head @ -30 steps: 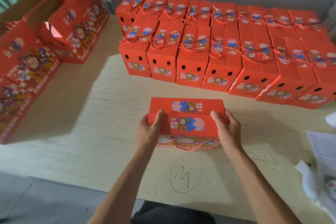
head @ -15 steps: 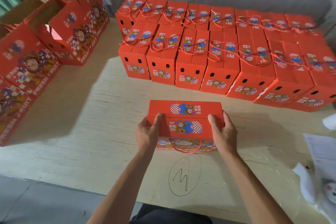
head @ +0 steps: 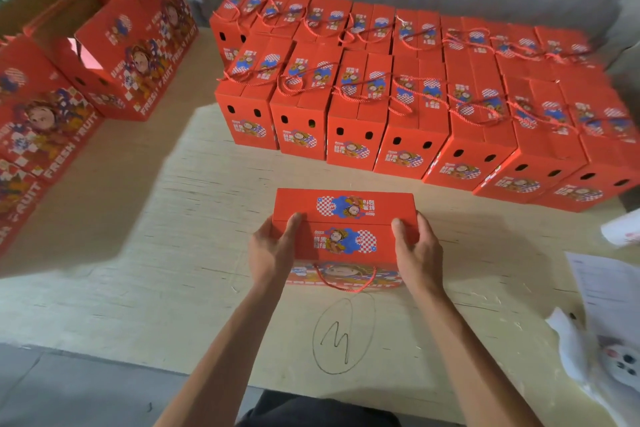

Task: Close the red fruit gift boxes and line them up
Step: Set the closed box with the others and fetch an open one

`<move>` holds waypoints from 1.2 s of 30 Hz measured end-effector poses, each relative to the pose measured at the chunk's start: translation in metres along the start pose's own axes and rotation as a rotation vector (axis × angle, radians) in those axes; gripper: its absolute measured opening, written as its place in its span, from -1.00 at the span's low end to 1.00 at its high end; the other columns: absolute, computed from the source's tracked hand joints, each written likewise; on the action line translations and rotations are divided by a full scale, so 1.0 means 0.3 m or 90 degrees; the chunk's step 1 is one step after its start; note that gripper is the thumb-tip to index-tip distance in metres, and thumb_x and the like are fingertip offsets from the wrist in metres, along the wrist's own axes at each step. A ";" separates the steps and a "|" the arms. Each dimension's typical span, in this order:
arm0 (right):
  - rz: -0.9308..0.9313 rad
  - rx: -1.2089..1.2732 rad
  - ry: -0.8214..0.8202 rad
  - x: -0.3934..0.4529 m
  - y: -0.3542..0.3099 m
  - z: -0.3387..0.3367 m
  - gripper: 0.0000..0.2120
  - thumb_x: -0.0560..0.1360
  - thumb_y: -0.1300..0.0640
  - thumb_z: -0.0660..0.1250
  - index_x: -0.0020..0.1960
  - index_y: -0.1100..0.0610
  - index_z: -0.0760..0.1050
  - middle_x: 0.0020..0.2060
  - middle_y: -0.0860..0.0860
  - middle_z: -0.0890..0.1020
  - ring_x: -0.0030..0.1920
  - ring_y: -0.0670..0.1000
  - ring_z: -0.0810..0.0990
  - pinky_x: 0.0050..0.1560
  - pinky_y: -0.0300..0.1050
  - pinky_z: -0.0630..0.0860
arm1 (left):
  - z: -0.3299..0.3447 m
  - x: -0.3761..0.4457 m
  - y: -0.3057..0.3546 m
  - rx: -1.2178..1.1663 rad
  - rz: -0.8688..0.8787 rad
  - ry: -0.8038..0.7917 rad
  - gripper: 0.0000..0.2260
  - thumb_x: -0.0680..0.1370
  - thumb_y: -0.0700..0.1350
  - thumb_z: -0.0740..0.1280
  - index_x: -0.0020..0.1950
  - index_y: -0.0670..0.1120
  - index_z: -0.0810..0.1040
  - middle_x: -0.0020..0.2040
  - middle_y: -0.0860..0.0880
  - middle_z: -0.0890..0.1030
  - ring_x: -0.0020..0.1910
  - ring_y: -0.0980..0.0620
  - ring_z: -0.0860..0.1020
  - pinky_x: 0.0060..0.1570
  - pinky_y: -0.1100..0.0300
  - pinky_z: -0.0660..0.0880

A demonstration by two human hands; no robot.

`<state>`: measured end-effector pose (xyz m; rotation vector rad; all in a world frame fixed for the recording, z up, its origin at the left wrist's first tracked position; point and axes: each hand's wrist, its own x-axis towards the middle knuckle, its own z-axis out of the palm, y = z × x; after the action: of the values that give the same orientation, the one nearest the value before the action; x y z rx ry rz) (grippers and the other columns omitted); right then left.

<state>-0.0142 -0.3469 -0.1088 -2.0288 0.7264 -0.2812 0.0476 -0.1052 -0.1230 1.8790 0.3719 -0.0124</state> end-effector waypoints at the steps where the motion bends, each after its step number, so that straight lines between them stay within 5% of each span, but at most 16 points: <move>1: 0.003 0.007 -0.005 -0.001 -0.007 0.001 -0.53 0.67 -0.13 0.25 0.52 0.01 0.39 0.22 0.05 0.66 0.03 -0.01 0.67 -0.05 -0.13 0.66 | -0.002 0.010 0.003 -0.004 0.007 -0.001 -0.61 0.44 0.37 0.42 -0.13 0.05 0.68 -0.29 0.13 0.70 -0.33 0.16 0.66 -0.33 0.10 0.59; 4: -0.014 0.012 -0.017 -0.005 -0.041 0.016 -0.40 0.68 -0.05 0.24 0.65 -0.03 0.12 0.54 0.04 0.39 0.39 0.07 0.51 0.21 -0.09 0.61 | -0.010 0.087 0.031 0.021 0.036 -0.017 -0.58 0.41 0.36 0.46 -0.17 0.00 0.67 -0.34 0.10 0.67 -0.39 0.11 0.61 -0.40 0.11 0.52; 8: -0.015 -0.010 -0.063 0.008 -0.101 0.058 -0.30 0.67 0.01 0.24 0.68 -0.10 -0.07 0.62 0.04 0.19 0.45 0.15 0.45 0.20 0.03 0.56 | -0.002 0.220 0.099 0.131 0.099 0.044 -0.56 0.46 0.34 0.43 -0.02 -0.03 0.69 -0.24 0.14 0.63 -0.22 0.08 0.58 -0.29 0.19 0.45; 12: -0.011 -0.133 -0.086 0.048 -0.112 0.056 -0.35 0.58 -0.19 0.35 0.57 -0.01 0.25 0.38 0.13 0.37 0.27 0.15 0.54 -0.08 -0.12 0.50 | -0.026 0.244 0.079 0.200 0.077 0.104 -0.30 0.55 0.29 0.35 0.54 -0.10 0.32 0.41 -0.12 0.45 0.40 -0.11 0.40 0.32 -0.07 0.42; 14: -0.061 -0.229 -0.021 0.035 -0.124 0.071 -0.37 0.52 -0.31 0.37 0.38 0.11 0.42 0.21 0.16 0.49 0.19 0.18 0.56 -0.05 -0.01 0.54 | -0.027 0.187 0.042 0.134 0.029 0.130 -0.15 0.54 0.27 0.36 0.61 -0.19 0.11 0.53 -0.22 0.29 0.53 -0.19 0.23 0.51 -0.11 0.22; 16: -0.115 -0.312 0.058 0.009 -0.143 0.103 -0.37 0.48 -0.38 0.36 0.16 0.18 0.49 0.06 0.18 0.58 0.11 0.22 0.56 0.04 0.07 0.52 | -0.007 0.089 0.006 0.035 0.009 0.110 -0.16 0.53 0.25 0.40 0.62 -0.15 0.12 0.51 -0.21 0.32 0.53 -0.16 0.25 0.55 -0.08 0.20; 19: -0.135 -0.374 0.047 -0.014 -0.175 0.129 -0.35 0.48 -0.46 0.27 0.02 0.17 0.49 -0.04 0.15 0.64 0.01 0.21 0.64 -0.14 0.02 0.48 | 0.009 -0.016 -0.026 -0.144 0.020 0.065 -0.61 0.52 0.22 0.44 0.31 0.31 0.44 0.24 0.08 0.60 0.24 0.07 0.60 0.27 -0.06 0.55; 20: -0.141 -0.404 0.024 -0.012 -0.181 0.127 -0.34 0.48 -0.48 0.23 -0.02 0.16 0.50 -0.07 0.14 0.66 -0.02 0.21 0.66 -0.20 -0.01 0.44 | 0.002 -0.019 -0.023 -0.202 -0.008 0.057 -0.70 0.50 0.23 0.46 0.19 0.31 0.49 0.16 0.08 0.64 0.13 0.11 0.65 0.17 -0.05 0.62; 24: -0.226 -0.491 -0.131 -0.032 -0.196 0.166 -0.25 0.59 -0.46 -0.01 -0.14 0.14 0.64 -0.19 0.16 0.71 -0.11 0.22 0.67 -0.21 -0.02 0.39 | -0.110 0.065 -0.028 -0.118 -0.063 0.066 -0.48 0.34 0.42 0.46 -0.02 0.03 0.50 -0.04 0.03 0.62 -0.20 0.28 0.63 -0.27 0.34 0.51; 27: -0.174 -0.427 -0.265 -0.096 -0.232 0.252 -0.21 0.63 -0.40 -0.09 -0.16 0.16 0.65 -0.24 0.16 0.69 -0.16 0.21 0.64 -0.19 -0.04 0.43 | -0.220 0.152 -0.022 -0.012 -0.053 0.036 -0.33 0.29 0.54 0.43 -0.33 -0.10 0.49 -0.41 -0.02 0.51 -0.43 0.02 0.49 -0.37 0.16 0.35; 29: -0.125 -0.345 -0.318 -0.146 -0.251 0.317 -0.24 0.64 -0.39 -0.10 -0.17 0.14 0.62 -0.26 0.11 0.66 -0.19 0.16 0.61 -0.20 -0.08 0.44 | -0.283 0.197 -0.007 0.012 -0.079 -0.003 -0.30 0.24 0.56 0.41 -0.40 -0.11 0.48 -0.44 -0.10 0.44 -0.43 -0.01 0.43 -0.34 0.09 0.30; 34: -0.118 -0.016 -0.224 -0.255 -0.270 0.430 -0.65 0.69 -0.05 0.22 0.30 0.15 0.57 0.12 0.11 0.56 0.13 0.06 0.57 0.08 -0.10 0.51 | -0.342 0.241 0.009 0.127 -0.083 0.038 -0.38 0.37 0.47 0.40 -0.46 -0.07 0.44 -0.52 0.00 0.45 -0.51 0.07 0.42 -0.44 0.15 0.28; 36: -0.170 0.043 -0.170 -0.269 -0.271 0.434 -0.64 0.66 0.09 0.31 0.40 0.23 0.50 0.20 0.10 0.56 0.22 0.07 0.57 0.21 -0.03 0.54 | -0.336 0.227 0.004 0.146 -0.061 0.065 -0.43 0.47 0.38 0.41 -0.42 -0.08 0.45 -0.50 0.00 0.50 -0.51 0.04 0.44 -0.49 0.18 0.28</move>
<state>0.0129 -0.1756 -0.1041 -2.0474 0.2769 -0.1802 0.0949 0.0045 -0.1009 2.0916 0.5498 -0.0237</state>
